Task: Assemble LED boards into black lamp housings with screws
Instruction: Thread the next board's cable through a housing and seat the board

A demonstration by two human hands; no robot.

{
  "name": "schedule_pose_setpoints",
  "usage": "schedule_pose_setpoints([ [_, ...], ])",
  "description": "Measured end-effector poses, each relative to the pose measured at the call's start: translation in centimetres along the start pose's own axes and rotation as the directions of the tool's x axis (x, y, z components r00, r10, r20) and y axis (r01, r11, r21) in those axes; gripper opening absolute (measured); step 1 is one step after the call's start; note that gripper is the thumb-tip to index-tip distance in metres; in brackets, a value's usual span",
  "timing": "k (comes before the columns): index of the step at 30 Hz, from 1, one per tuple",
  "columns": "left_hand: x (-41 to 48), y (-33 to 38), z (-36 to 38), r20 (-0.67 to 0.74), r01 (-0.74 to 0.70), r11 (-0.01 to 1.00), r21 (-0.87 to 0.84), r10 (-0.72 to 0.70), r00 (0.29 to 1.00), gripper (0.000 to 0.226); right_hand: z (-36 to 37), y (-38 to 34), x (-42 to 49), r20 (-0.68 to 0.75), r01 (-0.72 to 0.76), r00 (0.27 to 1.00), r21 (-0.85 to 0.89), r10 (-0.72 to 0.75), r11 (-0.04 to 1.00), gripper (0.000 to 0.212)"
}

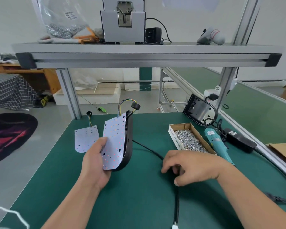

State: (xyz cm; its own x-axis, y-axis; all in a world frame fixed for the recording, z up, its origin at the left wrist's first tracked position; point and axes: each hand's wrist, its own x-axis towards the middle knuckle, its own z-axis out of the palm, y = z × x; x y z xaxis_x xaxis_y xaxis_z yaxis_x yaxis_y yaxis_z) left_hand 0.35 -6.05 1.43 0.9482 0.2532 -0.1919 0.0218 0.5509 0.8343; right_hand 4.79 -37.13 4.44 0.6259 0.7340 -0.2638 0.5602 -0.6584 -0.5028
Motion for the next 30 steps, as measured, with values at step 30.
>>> schedule_pose_setpoints([
  [30,-2.0,-3.0,1.6,0.376,0.149,0.973,0.174,-0.206,0.903,0.034,3.2,-2.9,5.4,-0.418,-0.160,0.826,0.471,0.379,0.867,0.018],
])
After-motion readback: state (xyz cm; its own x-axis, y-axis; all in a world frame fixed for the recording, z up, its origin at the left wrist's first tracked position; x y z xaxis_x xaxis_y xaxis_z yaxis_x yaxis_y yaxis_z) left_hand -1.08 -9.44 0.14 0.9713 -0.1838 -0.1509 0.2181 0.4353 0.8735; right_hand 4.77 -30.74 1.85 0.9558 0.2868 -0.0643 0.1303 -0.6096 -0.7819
